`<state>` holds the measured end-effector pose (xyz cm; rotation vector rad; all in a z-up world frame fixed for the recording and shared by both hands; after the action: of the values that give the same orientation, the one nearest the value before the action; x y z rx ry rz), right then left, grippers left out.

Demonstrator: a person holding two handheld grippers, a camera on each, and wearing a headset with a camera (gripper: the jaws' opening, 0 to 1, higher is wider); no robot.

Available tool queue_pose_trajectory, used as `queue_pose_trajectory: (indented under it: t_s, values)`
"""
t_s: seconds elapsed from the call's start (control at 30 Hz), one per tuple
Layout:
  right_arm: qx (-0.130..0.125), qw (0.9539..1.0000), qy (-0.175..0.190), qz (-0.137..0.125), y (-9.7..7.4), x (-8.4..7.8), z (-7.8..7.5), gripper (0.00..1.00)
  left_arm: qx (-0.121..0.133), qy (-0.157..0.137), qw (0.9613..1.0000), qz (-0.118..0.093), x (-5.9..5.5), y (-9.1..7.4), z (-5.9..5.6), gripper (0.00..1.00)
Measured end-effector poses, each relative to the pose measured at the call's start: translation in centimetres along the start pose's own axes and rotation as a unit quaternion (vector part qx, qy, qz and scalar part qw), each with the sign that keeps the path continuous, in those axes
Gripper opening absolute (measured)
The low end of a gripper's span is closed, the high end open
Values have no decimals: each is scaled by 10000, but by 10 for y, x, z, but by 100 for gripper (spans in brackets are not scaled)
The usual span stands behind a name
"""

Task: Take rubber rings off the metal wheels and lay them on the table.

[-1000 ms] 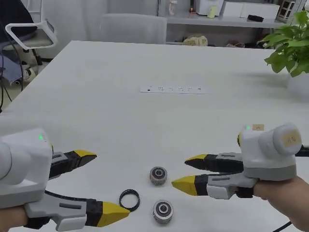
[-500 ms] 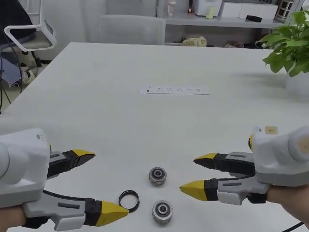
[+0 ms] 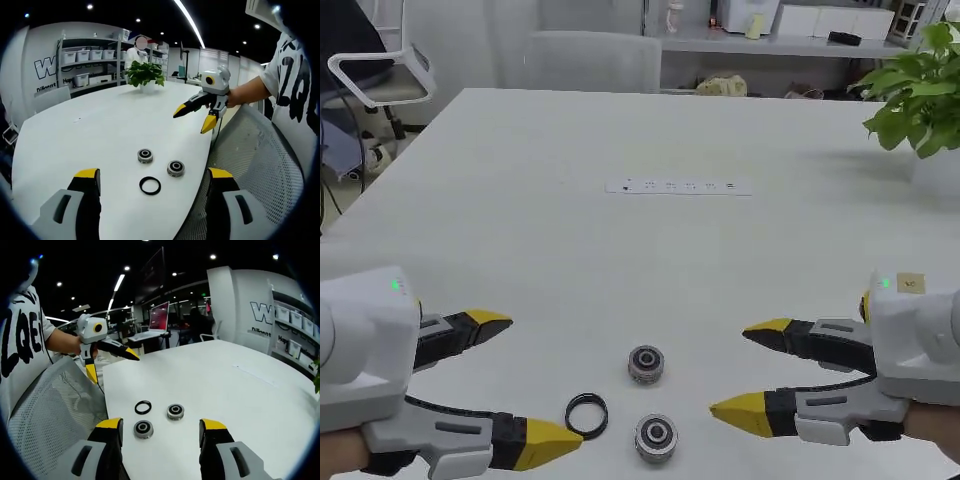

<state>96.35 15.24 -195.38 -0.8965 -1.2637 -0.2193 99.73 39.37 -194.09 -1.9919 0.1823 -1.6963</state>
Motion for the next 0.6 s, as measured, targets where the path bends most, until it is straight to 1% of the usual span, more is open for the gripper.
queue_pose_trajectory:
  t_s: [0.23, 0.6]
  values:
    - [-88, 9999, -51, -50, -10, -1, -1, 64, -27, 17, 10000, -6, 2, 1, -2, 86]
    - [-152, 9997, -201, -11, -16, -7, 3, 70, -36, 27, 10000, 37, 1, 1, -4, 87]
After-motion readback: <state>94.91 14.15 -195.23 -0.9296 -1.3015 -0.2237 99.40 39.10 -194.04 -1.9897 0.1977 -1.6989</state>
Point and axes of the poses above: the centre of the closed fingertips' face, and the gripper's own axes: y roughly forward along the fingers, z roughly to its left, x roughly out of its top, the point moved 6 cm from there along -y, roughly backward along the fingers, and after that the axes turned 6 degrees about -x, right-handed, at the moved point
